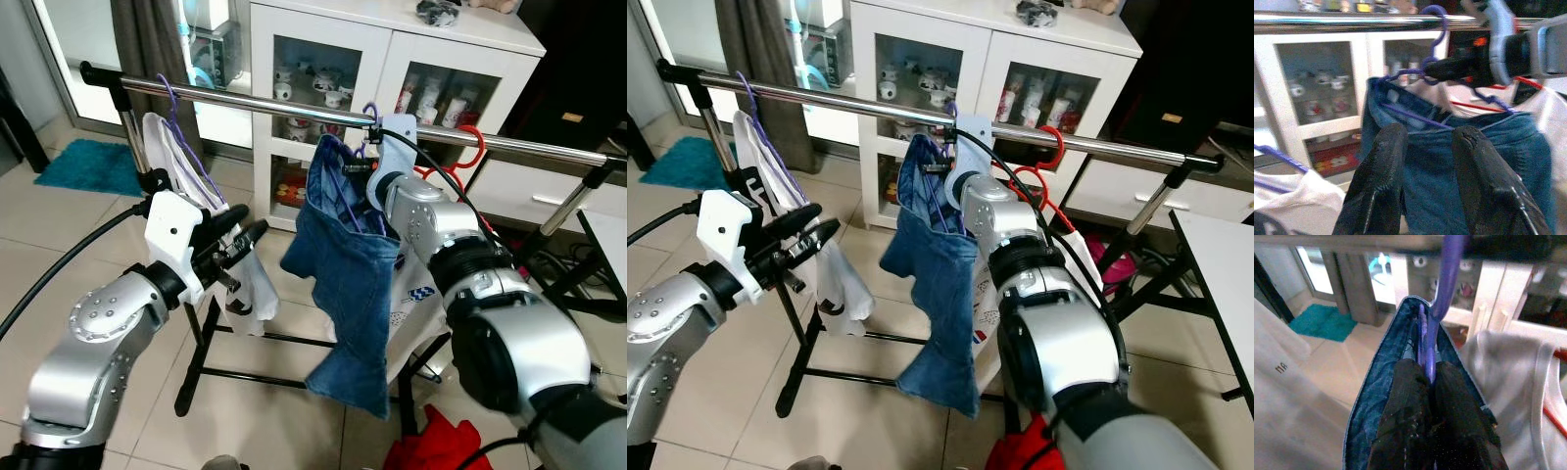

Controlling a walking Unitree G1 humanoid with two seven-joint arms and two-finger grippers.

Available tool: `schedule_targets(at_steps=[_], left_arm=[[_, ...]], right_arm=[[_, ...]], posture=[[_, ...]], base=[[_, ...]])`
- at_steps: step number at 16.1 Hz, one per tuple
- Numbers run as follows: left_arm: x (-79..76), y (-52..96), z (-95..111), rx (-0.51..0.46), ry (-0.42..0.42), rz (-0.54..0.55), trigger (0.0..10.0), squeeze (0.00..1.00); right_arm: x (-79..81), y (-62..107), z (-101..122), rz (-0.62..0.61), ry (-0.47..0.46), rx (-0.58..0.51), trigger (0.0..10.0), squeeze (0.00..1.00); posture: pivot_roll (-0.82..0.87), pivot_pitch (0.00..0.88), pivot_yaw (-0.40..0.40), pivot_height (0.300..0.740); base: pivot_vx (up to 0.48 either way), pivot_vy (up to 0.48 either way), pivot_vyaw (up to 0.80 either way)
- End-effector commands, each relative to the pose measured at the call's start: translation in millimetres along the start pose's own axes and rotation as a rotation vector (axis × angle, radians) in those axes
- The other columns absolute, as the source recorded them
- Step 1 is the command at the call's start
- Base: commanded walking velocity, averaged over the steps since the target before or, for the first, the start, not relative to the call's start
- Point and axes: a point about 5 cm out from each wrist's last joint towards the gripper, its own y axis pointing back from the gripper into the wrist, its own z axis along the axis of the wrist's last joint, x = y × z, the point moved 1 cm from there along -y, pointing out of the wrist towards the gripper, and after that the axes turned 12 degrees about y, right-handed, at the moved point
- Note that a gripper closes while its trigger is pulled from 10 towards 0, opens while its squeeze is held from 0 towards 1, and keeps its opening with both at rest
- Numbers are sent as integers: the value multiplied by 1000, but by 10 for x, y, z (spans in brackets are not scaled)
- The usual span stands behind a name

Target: Hang hanger

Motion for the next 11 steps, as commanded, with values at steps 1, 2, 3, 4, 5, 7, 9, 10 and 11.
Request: schedule_targets(at_steps=[1, 2, 3, 4, 5, 7, 9, 10, 11], left_arm=[[-76, -25, 47, 4, -2, -68, 10000, 0], [-95, 6, 22, 54, 5, -132, 10000, 0], [-98, 25, 5, 79, 7, -156, 10000, 0], [-99, 39, -7, 96, 11, -171, 10000, 0], [-96, 82, -36, 135, 24, -202, 10000, 0], [-36, 105, -43, 151, 18, -187, 10000, 0], [21, 113, -28, 150, -2, -162, 10000, 0], [114, 135, 2, 141, -22, -116, 10000, 0], [157, 151, 8, 137, -23, -84, 10000, 0]], right_arm=[[-64, 2, 69, -29, -19, -14, 10000, 0], [-38, -11, 20, -34, -9, 23, 10000, 0], [-19, -16, -11, -30, 2, 41, 10000, 0], [-5, -20, -36, -25, 9, 54, 10000, 0], [7, -23, -93, -17, 8, 68, 10000, 0], [-13, -24, -53, -16, -38, 27, 10000, 349], [-23, -22, -10, -5, -42, -1, 10000, 1000], [-56, -14, 67, 6, -35, -45, 10000, 1000], [-72, -5, 131, 23, -17, -84, 10000, 1000]], posture=[[17, 0, -55, 740], [19, 0, -51, 740], [20, 0, -51, 740], [20, 0, -51, 740], [19, 0, -49, 740], [18, 0, -45, 740], [17, 0, -41, 740], [14, 0, -39, 740], [8, 0, -35, 740]], base=[[0, 0, 0], [0, 0, 0], [0, 0, 0], [0, 0, 0], [0, 0, 0], [0, 0, 0], [0, 0, 0], [0, 0, 0], [0, 0, 0]])
